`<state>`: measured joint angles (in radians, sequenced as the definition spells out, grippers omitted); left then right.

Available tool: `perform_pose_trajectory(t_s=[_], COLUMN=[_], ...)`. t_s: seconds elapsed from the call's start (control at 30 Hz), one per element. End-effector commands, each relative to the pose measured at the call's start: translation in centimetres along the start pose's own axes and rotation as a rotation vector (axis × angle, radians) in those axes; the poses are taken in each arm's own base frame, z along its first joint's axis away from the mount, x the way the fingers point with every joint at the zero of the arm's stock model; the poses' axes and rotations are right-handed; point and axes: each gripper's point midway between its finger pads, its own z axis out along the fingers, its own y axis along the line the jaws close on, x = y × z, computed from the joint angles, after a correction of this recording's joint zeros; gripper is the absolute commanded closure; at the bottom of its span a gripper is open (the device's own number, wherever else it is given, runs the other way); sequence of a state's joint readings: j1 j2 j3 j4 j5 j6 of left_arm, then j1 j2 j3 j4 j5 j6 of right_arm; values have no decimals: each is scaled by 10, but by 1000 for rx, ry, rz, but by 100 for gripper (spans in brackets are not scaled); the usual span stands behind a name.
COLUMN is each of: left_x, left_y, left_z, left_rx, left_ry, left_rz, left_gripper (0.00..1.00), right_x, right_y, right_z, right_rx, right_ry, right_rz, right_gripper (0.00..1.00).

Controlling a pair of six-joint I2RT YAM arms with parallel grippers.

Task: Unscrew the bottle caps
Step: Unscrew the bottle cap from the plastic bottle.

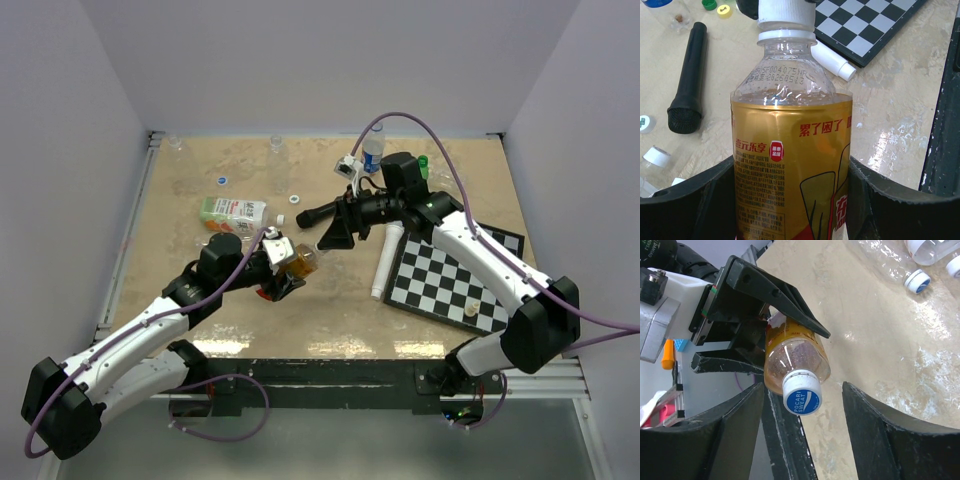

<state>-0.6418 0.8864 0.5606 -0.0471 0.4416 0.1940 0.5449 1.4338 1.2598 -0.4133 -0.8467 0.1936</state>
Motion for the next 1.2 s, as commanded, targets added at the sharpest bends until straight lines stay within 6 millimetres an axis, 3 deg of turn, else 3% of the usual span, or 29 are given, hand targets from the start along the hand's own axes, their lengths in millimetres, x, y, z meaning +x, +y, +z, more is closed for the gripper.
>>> perform_pose_trajectory(t_s=[0.0, 0.27, 0.47, 0.57, 0.73, 0.93, 1.07, 1.17], left_x=[-12, -11, -11, -11, -12, -11, -13, -13], left_y=[4, 4, 4, 4, 4, 3, 3, 3], left_z=[-1, -1, -1, -1, -1, -1, -2, -2], left_rx=[-13, -13, -13, -13, -12, -8, -10, -13], left_ry=[-35, -34, -34, -35, -37, -35, -40, -39], left_rz=[8, 8, 6, 7, 7, 9, 12, 12], left_gripper=[100, 100, 100, 100, 100, 100, 100, 100], right_x=[5, 10, 6, 2, 10, 43, 39, 36], right_y=[4, 6, 13, 19, 23, 14, -1, -14], right_z=[-2, 0, -2, -4, -10, -9, -13, -19], right_rx=[-11, -31, -67, -100, -182, -355, -346, -311], right_ry=[19, 44, 34, 26, 72, 231, 292, 309], right_rz=[-17, -21, -86, -171, -435, -758, -1026, -1345], right_gripper=[35, 54, 90, 98, 100, 100, 100, 100])
